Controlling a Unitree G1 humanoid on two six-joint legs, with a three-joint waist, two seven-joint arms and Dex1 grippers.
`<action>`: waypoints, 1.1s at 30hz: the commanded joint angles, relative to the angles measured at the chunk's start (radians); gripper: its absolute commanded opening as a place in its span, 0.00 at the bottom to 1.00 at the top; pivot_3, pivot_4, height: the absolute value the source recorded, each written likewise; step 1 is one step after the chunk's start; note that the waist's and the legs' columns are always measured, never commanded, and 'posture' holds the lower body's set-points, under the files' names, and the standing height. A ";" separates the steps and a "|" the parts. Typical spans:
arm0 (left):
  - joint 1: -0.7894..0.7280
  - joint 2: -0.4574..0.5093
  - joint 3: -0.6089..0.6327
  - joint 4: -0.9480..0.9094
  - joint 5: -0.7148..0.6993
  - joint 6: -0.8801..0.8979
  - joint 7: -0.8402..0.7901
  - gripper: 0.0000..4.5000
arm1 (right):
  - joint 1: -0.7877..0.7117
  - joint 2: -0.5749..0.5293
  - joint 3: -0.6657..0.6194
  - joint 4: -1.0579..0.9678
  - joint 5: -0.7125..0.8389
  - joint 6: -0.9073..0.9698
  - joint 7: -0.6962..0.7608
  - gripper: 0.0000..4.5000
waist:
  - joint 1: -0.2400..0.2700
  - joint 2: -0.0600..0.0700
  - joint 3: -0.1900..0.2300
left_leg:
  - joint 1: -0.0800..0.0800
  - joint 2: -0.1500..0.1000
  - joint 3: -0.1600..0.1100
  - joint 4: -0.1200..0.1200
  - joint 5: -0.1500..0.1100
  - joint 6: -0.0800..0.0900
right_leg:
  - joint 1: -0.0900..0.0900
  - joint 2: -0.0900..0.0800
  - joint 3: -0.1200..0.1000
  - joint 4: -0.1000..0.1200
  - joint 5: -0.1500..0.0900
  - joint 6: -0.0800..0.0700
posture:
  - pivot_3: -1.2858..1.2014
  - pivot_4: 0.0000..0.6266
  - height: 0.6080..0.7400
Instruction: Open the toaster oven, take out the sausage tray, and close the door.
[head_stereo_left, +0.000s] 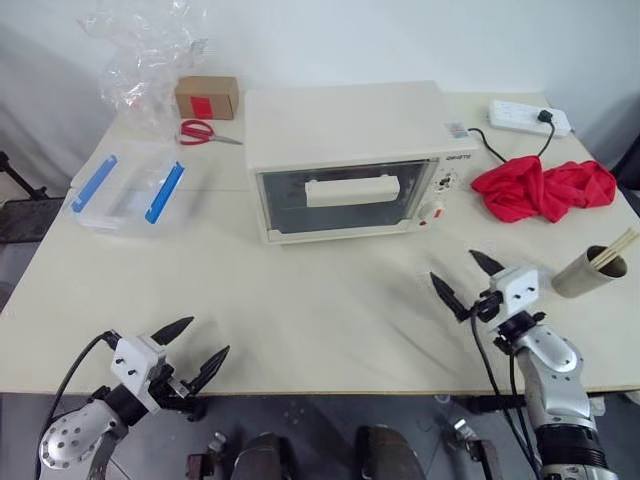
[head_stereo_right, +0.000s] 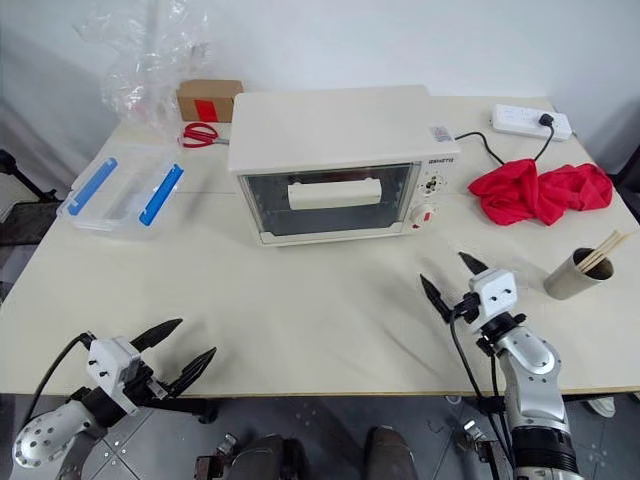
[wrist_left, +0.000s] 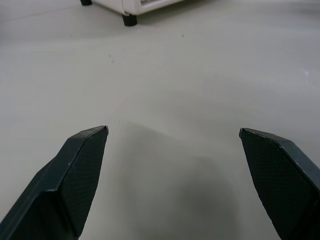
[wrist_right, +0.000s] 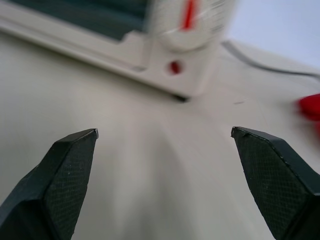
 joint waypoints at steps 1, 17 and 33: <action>0.001 0.041 0.020 -0.039 -0.041 0.050 -0.015 1.00 | -0.018 -0.024 0.008 0.006 0.037 -0.018 0.066 1.00 | 0.000 0.000 0.000 | 0.000 0.000 0.000 0.000 0.000 0.000 | 0.000 0.000 0.000 0.000 0.000 0.000 | 0.52 0.24 1.00; -0.343 0.197 0.081 -0.020 -0.471 0.345 -0.181 1.00 | -0.282 -0.037 0.101 -0.271 0.305 0.420 0.227 1.00 | -0.001 0.002 0.001 | -0.001 -0.001 -0.001 0.000 0.000 0.000 | 0.000 0.001 -0.001 0.001 0.000 0.000 | 0.52 0.24 1.00; -0.403 0.172 0.062 0.026 -0.445 0.394 -0.142 1.00 | -0.261 0.017 0.164 -0.402 0.271 0.326 0.302 1.00 | -0.009 0.002 0.001 | -0.001 0.000 0.002 -0.003 0.000 -0.001 | -0.003 0.003 0.000 0.002 0.000 0.000 | 0.52 0.24 1.00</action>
